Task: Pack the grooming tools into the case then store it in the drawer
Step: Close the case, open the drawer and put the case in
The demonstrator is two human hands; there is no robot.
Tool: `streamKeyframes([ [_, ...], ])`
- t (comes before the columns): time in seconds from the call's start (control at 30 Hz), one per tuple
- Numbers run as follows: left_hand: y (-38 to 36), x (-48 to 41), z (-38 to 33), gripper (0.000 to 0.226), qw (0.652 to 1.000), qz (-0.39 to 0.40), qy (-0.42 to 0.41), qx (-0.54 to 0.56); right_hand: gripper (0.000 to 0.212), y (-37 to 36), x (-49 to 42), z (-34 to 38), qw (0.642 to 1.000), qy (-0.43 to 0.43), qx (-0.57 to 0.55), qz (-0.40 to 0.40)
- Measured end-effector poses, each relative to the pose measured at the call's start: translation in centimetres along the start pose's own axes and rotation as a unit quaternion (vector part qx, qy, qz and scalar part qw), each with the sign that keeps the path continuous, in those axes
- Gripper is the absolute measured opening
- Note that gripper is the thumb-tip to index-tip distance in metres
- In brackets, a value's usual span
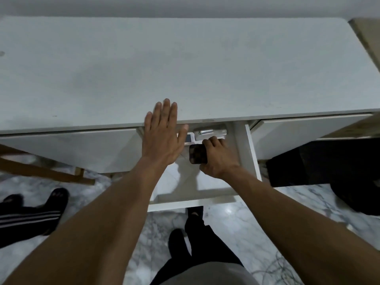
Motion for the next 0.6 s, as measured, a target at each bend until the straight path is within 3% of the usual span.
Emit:
streamKeyframes([
  [0.6, -0.6, -0.3, 0.5, 0.076, 0.999, -0.046, 0.004, -0.025, 0.075, -6.5, -6.3, -1.3, 0.997, 0.0, -0.063, 0.038],
])
Point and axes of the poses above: each hand's wrist, its own x-axis away from the middle knuckle, its own y-axis out of the back of the hand, z = x × y, the point moved 5 cm from there along -x, towards the middle knuckle, and after that the axes turned 3 degrees about z, right-handed, at the moved point
